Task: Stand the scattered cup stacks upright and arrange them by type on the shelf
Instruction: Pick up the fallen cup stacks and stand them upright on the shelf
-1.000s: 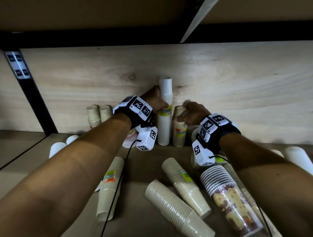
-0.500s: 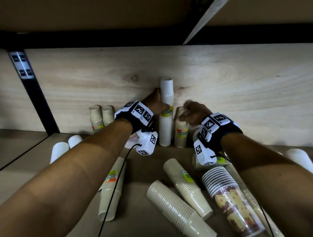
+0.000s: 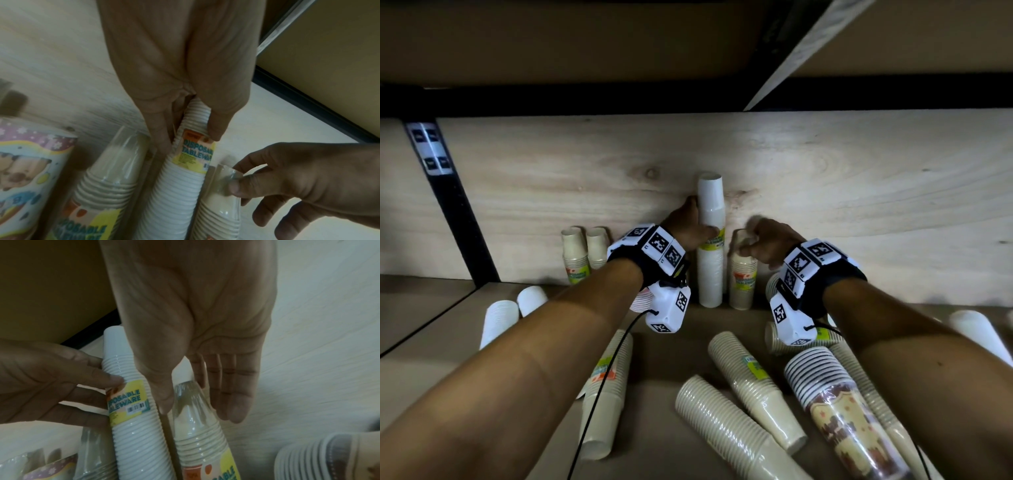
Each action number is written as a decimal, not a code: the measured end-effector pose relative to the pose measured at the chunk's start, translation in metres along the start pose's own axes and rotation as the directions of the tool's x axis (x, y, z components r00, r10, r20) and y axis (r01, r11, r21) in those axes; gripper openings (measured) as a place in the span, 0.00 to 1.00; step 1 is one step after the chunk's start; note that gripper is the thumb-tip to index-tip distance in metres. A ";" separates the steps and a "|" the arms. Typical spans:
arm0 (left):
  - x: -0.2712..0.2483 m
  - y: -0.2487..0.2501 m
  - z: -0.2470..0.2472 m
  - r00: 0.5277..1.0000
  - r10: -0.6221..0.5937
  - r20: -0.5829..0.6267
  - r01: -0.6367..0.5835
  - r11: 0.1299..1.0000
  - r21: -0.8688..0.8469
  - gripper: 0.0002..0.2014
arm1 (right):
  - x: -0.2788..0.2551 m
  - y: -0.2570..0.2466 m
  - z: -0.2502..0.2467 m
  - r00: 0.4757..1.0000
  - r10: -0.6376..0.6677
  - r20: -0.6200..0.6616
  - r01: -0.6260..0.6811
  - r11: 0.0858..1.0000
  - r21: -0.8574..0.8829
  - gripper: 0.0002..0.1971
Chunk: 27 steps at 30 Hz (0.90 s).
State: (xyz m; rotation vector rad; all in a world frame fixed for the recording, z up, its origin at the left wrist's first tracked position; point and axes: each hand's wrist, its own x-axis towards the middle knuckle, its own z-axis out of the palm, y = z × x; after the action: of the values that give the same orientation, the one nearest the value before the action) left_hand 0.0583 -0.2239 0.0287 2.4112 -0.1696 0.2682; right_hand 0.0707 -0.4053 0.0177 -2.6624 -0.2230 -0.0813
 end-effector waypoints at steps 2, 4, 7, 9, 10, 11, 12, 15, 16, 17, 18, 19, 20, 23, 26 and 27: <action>-0.002 0.000 -0.001 1.000 -0.005 0.003 0.004 1.000 0.013 0.36 | -0.002 0.000 -0.001 1.000 0.003 0.012 -0.003 1.000 -0.009 0.26; -0.004 0.000 -0.002 1.000 -0.008 -0.005 0.008 0.999 0.031 0.36 | -0.003 0.000 -0.001 1.000 -0.006 -0.011 0.006 1.000 -0.001 0.22; -0.008 0.002 -0.003 1.000 -0.021 -0.007 0.022 0.999 0.027 0.37 | -0.006 0.000 -0.002 0.999 -0.015 -0.041 0.016 0.999 0.030 0.17; -0.012 0.003 -0.004 0.999 -0.035 -0.003 0.035 0.999 0.011 0.39 | -0.008 0.000 -0.004 1.000 -0.010 -0.025 0.010 1.000 -0.004 0.21; -0.015 0.003 -0.005 0.999 -0.041 -0.003 0.041 0.999 0.007 0.40 | -0.009 -0.001 -0.006 1.000 -0.004 -0.015 0.004 1.000 -0.021 0.24; -0.016 0.004 -0.006 0.999 -0.045 -0.001 0.045 0.999 0.005 0.40 | -0.010 -0.001 -0.007 1.000 -0.003 -0.010 0.003 1.000 -0.028 0.27; -0.019 0.004 -0.007 0.999 -0.051 0.003 0.051 0.999 0.007 0.40 | -0.011 -0.001 -0.007 1.000 -0.007 -0.005 0.007 1.000 -0.027 0.28; -0.025 0.002 -0.010 0.998 -0.055 0.012 0.055 0.998 0.031 0.40 | -0.011 0.001 -0.007 1.000 -0.007 -0.009 0.006 0.999 -0.035 0.33; -0.027 0.001 -0.011 0.998 -0.061 0.015 0.060 0.998 0.035 0.42 | -0.012 0.001 -0.007 1.000 -0.006 -0.013 0.005 0.999 -0.042 0.34; -0.029 -0.001 -0.012 0.998 -0.065 0.020 0.064 0.997 0.038 0.43 | -0.014 0.000 -0.007 1.000 -0.002 -0.015 0.002 0.999 -0.048 0.36; -0.032 -0.002 -0.013 0.997 -0.072 0.031 0.071 0.997 0.044 0.44 | -0.018 0.000 -0.007 1.000 0.013 -0.014 -0.014 0.999 -0.052 0.38; -0.035 -0.004 -0.014 0.997 -0.072 0.036 0.070 0.996 0.053 0.45 | -0.022 -0.001 -0.007 0.999 0.029 -0.014 -0.030 0.998 -0.049 0.40; -0.038 -0.006 -0.015 0.997 -0.068 0.036 0.066 0.996 0.065 0.44 | -0.024 -0.001 -0.007 0.999 0.044 -0.013 -0.045 0.997 -0.055 0.41; -0.048 -0.010 -0.016 0.997 -0.067 0.035 0.064 0.996 0.069 0.42 | -0.028 0.000 -0.007 0.997 0.078 0.005 -0.077 0.992 -0.105 0.42; -0.055 -0.015 -0.015 0.996 -0.076 0.049 0.072 0.995 0.074 0.38 | -0.035 0.001 -0.010 0.994 0.103 0.019 -0.099 0.983 -0.154 0.40; -0.056 -0.016 -0.015 0.995 -0.077 0.057 0.070 0.992 0.101 0.33 | -0.036 0.003 -0.011 0.993 0.116 0.015 -0.112 0.981 -0.161 0.39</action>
State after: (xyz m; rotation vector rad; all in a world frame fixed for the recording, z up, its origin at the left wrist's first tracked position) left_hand 0.0049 -0.1991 0.0165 2.5199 -0.0966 0.1732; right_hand 0.0353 -0.4183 0.0224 -2.8308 -0.0740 -0.0318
